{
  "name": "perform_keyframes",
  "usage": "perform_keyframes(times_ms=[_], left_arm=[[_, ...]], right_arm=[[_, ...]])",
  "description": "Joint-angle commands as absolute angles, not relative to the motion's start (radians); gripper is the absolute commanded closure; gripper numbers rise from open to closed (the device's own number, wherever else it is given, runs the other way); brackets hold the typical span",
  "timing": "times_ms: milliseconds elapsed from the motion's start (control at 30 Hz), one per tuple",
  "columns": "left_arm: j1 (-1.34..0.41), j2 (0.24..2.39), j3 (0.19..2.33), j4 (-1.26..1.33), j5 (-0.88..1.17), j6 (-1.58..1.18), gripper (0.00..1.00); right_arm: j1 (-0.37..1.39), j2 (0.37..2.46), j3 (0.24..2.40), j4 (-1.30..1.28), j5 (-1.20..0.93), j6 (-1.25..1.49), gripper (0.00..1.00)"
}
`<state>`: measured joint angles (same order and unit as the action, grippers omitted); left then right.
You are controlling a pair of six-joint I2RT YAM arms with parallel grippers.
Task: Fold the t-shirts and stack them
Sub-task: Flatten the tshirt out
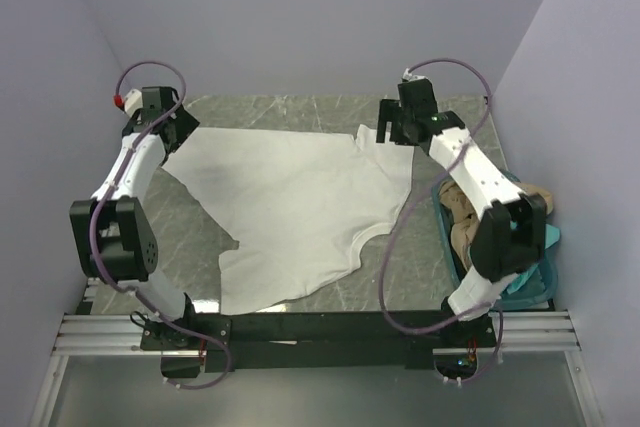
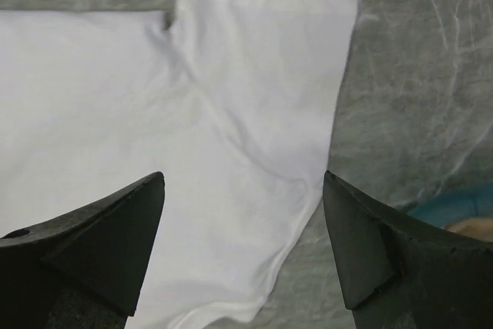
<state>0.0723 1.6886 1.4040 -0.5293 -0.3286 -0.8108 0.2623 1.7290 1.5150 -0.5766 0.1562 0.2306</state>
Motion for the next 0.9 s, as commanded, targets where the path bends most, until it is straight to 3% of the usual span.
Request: perform_keyframes(times_ms=[0, 233, 367, 700, 867], left_arm=[[0.066, 1.577, 1.306, -0.404, -0.195, -0.822, 0.01], [0.008, 1.629, 1.255, -0.354, -0.094, -0.785, 0.0], [0.005, 1.712, 1.235, -0.304, -0.016, -0.779, 0.01], [-0.048, 1.844, 1.178, -0.278, 0.009, -0.775, 0.01], [-0.084, 1.82, 1.041, -0.279, 0.015, -0.859, 0.01]], right_arm=[[0.379, 1.54, 1.412, -0.54, 0.187, 0.28, 0.1], [0.623, 1.419, 1.041, -0.433, 0.089, 0.555, 0.1], [0.725, 1.442, 0.959, -0.37, 0.081, 0.636, 0.1], [0.689, 1.65, 0.983, -0.423, 0.118, 0.667, 0.11], [0.557, 1.77, 1.048, -0.458, 0.077, 0.62, 0.11]])
